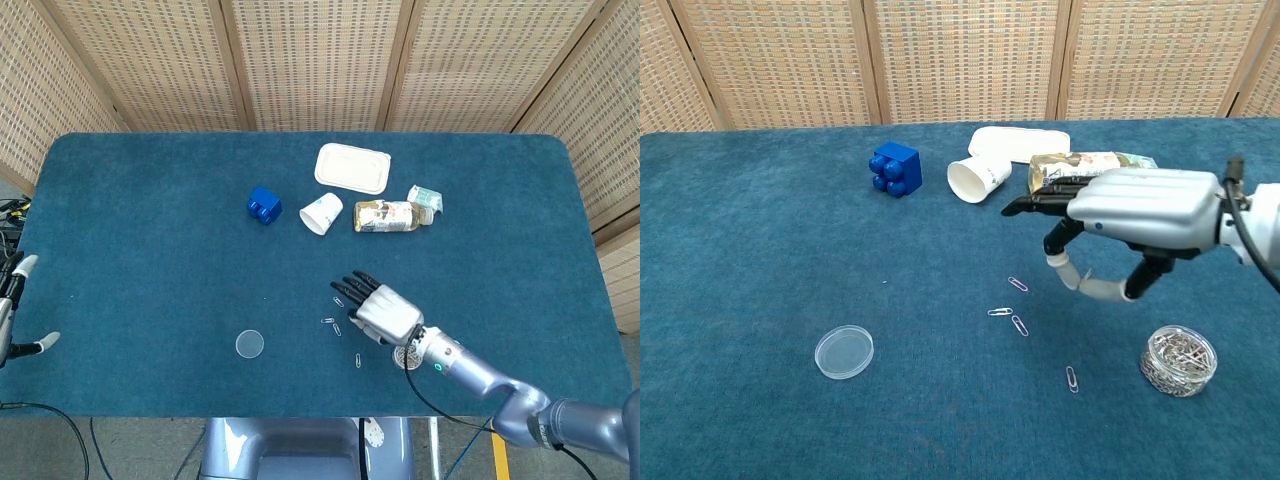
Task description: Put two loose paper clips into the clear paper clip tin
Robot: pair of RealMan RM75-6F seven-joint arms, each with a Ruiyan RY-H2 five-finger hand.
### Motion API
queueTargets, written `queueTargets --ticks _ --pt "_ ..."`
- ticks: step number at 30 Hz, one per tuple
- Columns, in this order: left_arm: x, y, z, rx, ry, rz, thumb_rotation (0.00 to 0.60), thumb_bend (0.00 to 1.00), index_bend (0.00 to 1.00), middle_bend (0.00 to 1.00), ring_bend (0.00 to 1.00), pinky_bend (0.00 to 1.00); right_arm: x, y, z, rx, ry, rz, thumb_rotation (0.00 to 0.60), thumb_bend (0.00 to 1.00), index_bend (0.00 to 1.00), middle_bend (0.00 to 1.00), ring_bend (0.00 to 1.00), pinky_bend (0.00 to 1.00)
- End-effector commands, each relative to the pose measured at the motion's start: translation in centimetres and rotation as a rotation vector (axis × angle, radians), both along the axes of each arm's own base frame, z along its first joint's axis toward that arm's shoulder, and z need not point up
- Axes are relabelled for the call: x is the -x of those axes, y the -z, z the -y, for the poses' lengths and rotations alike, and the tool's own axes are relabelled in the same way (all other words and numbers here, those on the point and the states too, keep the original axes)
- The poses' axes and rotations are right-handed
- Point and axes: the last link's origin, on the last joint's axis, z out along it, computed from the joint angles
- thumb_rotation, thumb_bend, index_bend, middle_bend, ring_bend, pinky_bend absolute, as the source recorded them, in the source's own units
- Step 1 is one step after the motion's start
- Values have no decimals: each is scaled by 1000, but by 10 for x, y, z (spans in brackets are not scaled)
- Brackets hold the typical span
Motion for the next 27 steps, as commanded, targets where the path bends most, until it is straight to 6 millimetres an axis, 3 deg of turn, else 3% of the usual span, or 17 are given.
queueTargets --ticks 1,27 --pt "-1 0 1 0 2 0 600 0 0 0 0 0 3 -6 -19 -31 -44 -4 600 430 686 22 0 0" --pt "-5 4 4 7 11 -10 600 0 0 0 0 0 44 -6 -31 -35 -4 -115 600 430 688 22 0 0"
